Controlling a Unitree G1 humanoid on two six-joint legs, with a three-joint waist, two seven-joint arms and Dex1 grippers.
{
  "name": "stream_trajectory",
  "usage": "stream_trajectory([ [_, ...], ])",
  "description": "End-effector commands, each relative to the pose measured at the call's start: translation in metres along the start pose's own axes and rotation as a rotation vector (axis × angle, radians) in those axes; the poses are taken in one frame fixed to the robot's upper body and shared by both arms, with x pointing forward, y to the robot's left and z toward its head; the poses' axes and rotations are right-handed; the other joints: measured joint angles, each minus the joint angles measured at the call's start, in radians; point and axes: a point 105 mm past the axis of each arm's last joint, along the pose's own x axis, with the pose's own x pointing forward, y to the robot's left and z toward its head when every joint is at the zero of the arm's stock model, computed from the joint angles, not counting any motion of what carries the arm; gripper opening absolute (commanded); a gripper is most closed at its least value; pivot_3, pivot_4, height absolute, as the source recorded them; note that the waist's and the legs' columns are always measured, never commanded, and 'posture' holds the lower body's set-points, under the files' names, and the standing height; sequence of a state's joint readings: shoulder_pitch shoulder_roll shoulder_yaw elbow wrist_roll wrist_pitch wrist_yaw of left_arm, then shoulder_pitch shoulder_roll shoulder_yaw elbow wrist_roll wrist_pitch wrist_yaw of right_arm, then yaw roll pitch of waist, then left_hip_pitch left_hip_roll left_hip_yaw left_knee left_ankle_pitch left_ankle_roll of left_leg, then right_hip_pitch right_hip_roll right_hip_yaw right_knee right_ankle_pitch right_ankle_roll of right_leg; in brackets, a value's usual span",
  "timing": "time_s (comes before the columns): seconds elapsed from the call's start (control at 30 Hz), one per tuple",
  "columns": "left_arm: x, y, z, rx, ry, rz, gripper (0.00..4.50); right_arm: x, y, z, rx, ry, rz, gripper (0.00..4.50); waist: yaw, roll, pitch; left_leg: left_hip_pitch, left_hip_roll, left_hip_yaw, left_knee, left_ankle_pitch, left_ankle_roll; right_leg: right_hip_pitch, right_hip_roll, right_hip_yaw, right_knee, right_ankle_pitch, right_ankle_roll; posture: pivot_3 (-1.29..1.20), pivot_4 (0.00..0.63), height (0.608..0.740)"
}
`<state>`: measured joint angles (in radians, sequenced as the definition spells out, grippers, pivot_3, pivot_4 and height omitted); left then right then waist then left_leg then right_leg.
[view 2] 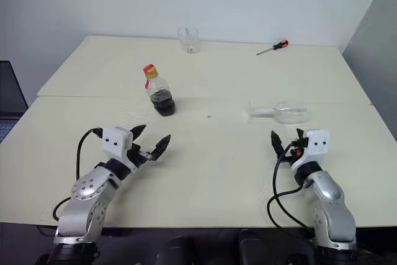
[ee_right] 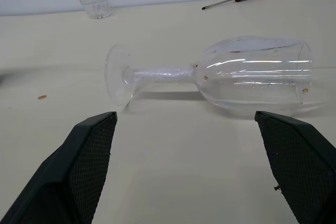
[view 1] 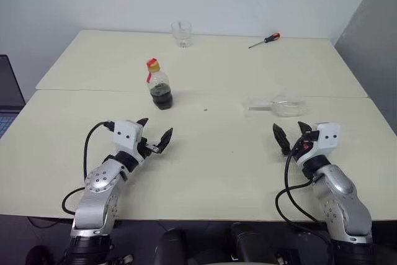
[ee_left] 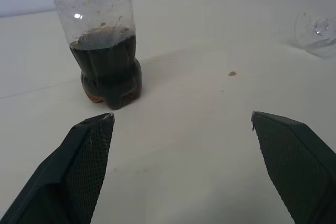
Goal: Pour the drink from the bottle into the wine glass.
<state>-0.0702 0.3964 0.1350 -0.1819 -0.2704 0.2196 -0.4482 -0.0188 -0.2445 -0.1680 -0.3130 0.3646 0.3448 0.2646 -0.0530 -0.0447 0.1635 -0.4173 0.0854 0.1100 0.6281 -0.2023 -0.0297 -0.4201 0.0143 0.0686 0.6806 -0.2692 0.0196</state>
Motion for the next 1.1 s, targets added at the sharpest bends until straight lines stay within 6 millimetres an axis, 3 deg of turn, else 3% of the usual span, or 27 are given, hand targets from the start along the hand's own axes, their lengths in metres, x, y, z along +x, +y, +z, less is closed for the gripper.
stream_trajectory([
  [0.03, -0.002, 0.008, 0.016, 0.041, -0.049, 0.039, 4.48, -0.003, 0.002, 0.015, -0.018, -0.044, 0.039, 4.5, 0.0, 0.0, 0.0, 0.0, 0.0, 0.0, 0.0, 0.0, 0.0, 0.0, 0.0, 0.0, 0.0, 0.0, 0.0, 0.0, 0.15, 0.74],
  [0.4, -0.006, 0.02, 0.013, 0.009, -0.048, 0.101, 4.48, -0.003, 0.011, 0.015, -0.039, -0.022, 0.12, 4.5, 0.001, 0.0, 0.0, 0.0, 0.0, 0.0, 0.0, 0.0, 0.0, 0.0, 0.0, 0.0, 0.0, 0.0, 0.0, 0.0, 0.15, 0.74],
  [0.5, 0.004, 0.034, 0.012, 0.085, -0.029, 0.171, 4.48, 0.0, 0.034, 0.019, -0.046, -0.004, 0.257, 4.5, 0.002, 0.0, 0.0, 0.0, 0.0, 0.0, 0.0, 0.0, 0.0, 0.0, 0.0, 0.0, 0.0, 0.0, 0.0, 0.0, 0.15, 0.74],
  [0.63, 0.026, 0.035, 0.017, 0.091, -0.058, 0.22, 4.48, 0.001, 0.075, 0.016, -0.072, 0.082, 0.504, 4.5, 0.003, 0.0, 0.0, 0.0, -0.001, -0.001, 0.0, 0.0, 0.0, 0.0, 0.001, -0.001, 0.0, 0.0, 0.0, 0.0, 0.15, 0.74],
  [0.73, 0.037, 0.036, 0.017, 0.067, -0.071, 0.243, 4.48, 0.003, 0.086, 0.009, -0.111, 0.119, 0.583, 4.5, 0.007, -0.002, -0.001, 0.0, -0.002, -0.001, 0.0, 0.0, 0.0, 0.0, 0.0, -0.001, 0.0, 0.0, 0.001, 0.0, 0.15, 0.74],
  [0.97, 0.055, 0.049, 0.023, 0.027, -0.106, 0.28, 4.48, 0.012, 0.106, 0.015, -0.133, 0.089, 0.662, 4.5, 0.009, -0.002, -0.001, -0.001, -0.002, -0.001, 0.001, 0.0, 0.0, 0.0, 0.0, -0.003, 0.0, 0.0, 0.001, 0.0, 0.15, 0.74],
  [1.1, 0.067, 0.047, 0.021, 0.029, -0.109, 0.243, 4.48, 0.009, 0.117, 0.016, -0.143, 0.088, 0.711, 4.5, 0.013, -0.002, -0.001, -0.001, -0.002, 0.0, 0.001, 0.0, 0.0, 0.0, 0.0, -0.003, 0.0, 0.0, 0.001, 0.0, 0.15, 0.74],
])
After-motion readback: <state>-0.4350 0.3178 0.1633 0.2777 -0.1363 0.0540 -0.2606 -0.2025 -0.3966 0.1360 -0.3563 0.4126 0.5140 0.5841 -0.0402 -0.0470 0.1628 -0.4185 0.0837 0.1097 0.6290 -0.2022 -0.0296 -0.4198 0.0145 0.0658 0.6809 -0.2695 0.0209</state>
